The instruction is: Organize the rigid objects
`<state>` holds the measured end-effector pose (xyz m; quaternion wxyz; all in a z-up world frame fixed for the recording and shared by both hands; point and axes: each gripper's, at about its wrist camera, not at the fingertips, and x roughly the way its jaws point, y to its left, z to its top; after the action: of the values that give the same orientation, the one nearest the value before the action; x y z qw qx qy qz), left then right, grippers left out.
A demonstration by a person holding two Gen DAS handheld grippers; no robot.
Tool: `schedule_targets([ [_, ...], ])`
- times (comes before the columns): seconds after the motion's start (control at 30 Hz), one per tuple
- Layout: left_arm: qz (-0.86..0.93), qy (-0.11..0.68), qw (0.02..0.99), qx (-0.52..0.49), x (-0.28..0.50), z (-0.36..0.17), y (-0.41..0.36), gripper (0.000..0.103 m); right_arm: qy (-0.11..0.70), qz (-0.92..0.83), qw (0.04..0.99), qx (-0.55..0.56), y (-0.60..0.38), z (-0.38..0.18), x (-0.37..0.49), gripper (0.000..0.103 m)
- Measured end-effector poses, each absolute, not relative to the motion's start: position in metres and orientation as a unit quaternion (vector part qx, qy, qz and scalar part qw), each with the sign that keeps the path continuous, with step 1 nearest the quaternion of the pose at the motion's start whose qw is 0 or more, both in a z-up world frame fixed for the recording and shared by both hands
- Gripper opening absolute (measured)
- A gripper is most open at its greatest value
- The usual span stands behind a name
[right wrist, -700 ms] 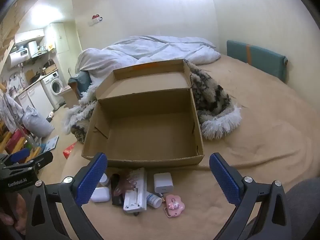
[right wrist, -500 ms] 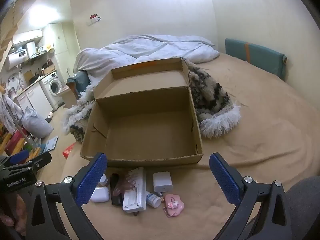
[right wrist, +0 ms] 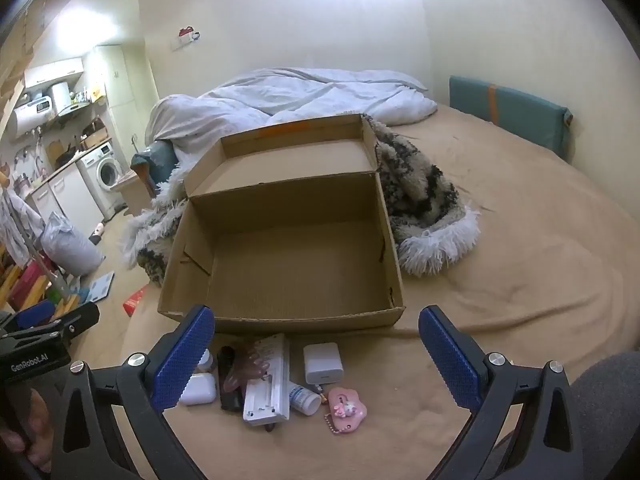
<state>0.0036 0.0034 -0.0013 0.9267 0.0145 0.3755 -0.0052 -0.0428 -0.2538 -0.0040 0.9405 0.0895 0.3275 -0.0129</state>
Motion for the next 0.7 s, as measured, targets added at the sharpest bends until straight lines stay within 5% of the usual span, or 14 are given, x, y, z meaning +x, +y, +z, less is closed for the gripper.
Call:
schedule_targets([
  [0.7, -0.008, 0.375, 0.927, 0.012, 0.0021, 0.0006, 0.0016, 0.103, 0.328, -0.01, 0.94, 0.093, -0.2567, -0.0082, -0.0401, 0.103],
])
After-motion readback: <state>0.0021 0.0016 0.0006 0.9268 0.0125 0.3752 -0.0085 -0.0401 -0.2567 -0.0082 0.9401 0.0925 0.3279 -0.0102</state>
